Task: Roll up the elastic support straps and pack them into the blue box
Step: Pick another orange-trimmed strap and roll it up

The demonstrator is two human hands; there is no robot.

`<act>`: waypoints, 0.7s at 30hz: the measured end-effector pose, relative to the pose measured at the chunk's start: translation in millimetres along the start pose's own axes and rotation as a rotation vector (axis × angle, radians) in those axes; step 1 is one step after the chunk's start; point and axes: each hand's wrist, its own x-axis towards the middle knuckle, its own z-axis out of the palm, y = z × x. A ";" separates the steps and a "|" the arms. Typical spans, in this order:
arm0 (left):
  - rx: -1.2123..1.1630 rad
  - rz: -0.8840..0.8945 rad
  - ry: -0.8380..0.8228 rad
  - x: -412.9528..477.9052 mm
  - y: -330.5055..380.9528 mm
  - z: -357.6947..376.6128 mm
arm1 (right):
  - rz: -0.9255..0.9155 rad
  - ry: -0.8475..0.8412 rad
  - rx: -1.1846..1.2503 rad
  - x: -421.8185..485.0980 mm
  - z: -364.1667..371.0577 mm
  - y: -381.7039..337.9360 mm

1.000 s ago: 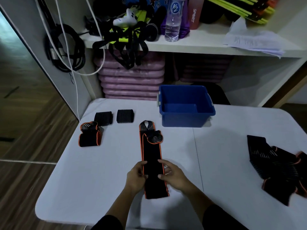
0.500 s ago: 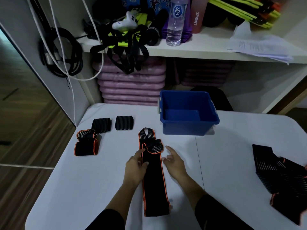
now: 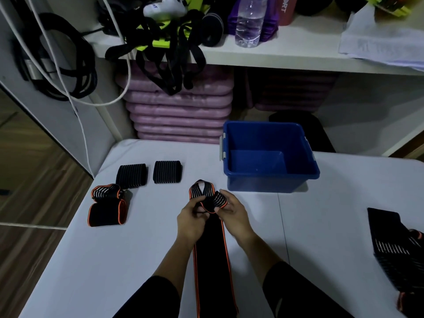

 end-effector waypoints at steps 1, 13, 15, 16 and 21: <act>-0.042 -0.020 0.005 1.4 1.6 -0.1 | -0.008 -0.010 0.039 1.6 0.5 -1.4; -0.218 -0.114 0.070 14.2 12.1 -7.0 | 0.048 0.021 0.211 13.7 15.0 -19.8; -0.170 -0.097 0.069 14.5 11.7 -9.6 | 0.037 0.011 0.223 14.0 15.2 -22.8; -0.151 -0.085 0.068 14.6 11.4 -10.5 | 0.022 -0.001 0.222 13.7 14.9 -24.6; -0.065 -0.056 0.084 16.4 13.5 -13.8 | -0.086 -0.029 0.050 10.2 15.7 -26.4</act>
